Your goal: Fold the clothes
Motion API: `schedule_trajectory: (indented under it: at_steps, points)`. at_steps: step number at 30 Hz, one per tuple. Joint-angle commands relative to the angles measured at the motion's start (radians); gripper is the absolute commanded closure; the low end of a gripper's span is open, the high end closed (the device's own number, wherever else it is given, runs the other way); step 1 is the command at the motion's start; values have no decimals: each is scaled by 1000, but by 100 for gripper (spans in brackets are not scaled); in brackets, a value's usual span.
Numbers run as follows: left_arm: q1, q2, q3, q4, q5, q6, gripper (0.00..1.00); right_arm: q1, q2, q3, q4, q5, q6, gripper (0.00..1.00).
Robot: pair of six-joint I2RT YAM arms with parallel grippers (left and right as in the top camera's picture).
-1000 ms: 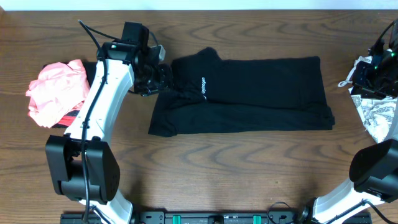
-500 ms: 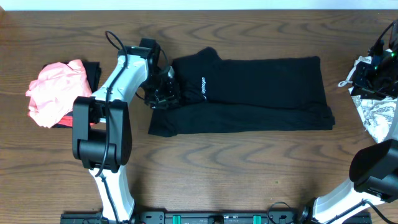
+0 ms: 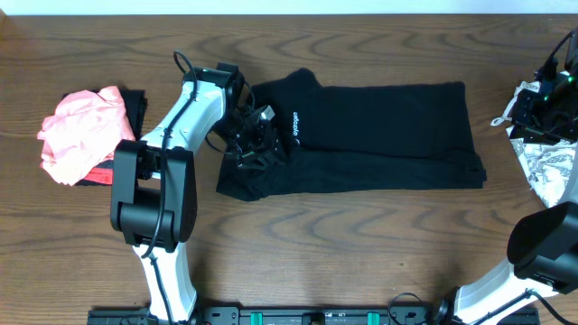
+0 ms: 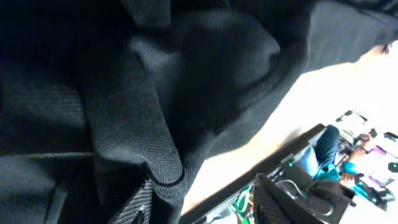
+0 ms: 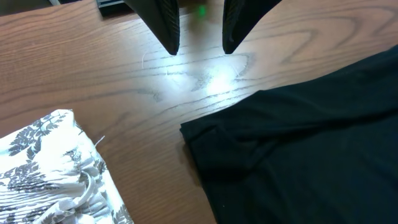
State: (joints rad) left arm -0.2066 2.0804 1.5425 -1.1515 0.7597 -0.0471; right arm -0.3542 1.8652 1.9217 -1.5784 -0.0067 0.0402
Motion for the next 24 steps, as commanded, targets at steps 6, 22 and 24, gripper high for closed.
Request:
schedule_trajectory:
  at_steps: [6, 22, 24]
  points:
    - [-2, -4, 0, 57, -103, 35, 48, -9, -10, -3, -8, 3, -12, 80]
    - [-3, -4, -1, 121, -285, -20, 48, -9, -10, -3, -7, 3, -12, 80]
    - [-5, -3, -1, 121, -281, -37, 48, -9, -10, -3, -6, 3, -12, 81]
